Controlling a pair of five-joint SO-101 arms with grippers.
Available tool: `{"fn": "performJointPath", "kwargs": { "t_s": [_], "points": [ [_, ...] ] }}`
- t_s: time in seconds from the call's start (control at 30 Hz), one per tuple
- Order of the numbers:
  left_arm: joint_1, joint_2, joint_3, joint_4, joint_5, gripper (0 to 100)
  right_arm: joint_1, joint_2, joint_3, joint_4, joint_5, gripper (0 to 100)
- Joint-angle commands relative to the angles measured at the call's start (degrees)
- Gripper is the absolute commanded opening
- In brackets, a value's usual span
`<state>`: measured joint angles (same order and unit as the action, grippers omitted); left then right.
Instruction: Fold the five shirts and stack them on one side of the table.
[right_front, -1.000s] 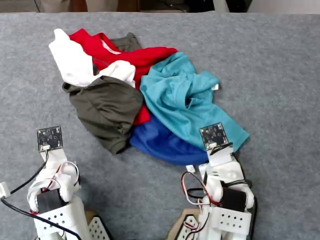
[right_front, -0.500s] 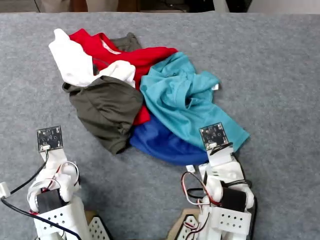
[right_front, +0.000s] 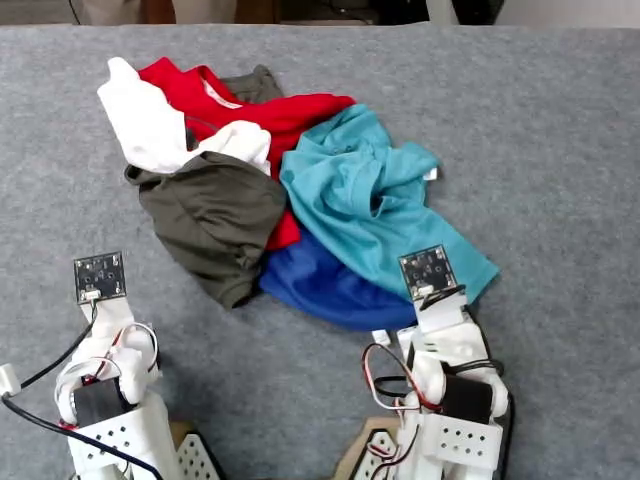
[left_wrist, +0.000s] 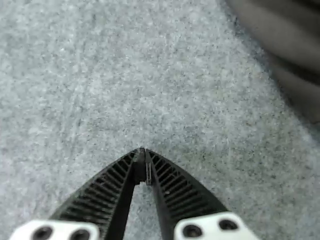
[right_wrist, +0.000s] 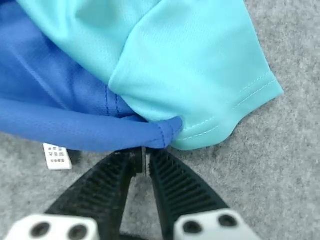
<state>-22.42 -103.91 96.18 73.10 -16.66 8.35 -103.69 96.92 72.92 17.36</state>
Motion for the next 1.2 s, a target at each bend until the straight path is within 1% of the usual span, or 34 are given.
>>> {"fn": "performJointPath", "kwargs": {
  "t_s": [0.0, 0.6, 0.77, 0.93, 1.03, 1.17],
  "points": [
    [0.7, -0.2, 0.6, 0.1, 0.1, 2, 0.7, -5.5, 0.0, -0.6, -0.1, 3.4],
    [0.7, -0.2, 0.6, 0.1, 0.1, 2, 0.4, -5.8, 0.0, -1.7, -0.1, 3.4],
    [0.7, -0.2, 0.6, 0.1, 0.1, 2, -3.2, -5.8, 0.0, -14.0, -0.1, 3.4],
    [0.7, -0.2, 0.6, 0.1, 0.1, 2, -4.1, -5.8, 0.0, -28.2, -0.1, 3.4],
    [0.7, -0.2, 0.6, 0.1, 0.1, 2, -4.0, -5.8, 0.0, -32.8, -0.1, 3.4],
    [0.7, -0.2, 0.6, 0.1, 0.1, 2, -4.0, -5.7, 0.0, -33.1, -0.1, 3.4]
  ]
}}
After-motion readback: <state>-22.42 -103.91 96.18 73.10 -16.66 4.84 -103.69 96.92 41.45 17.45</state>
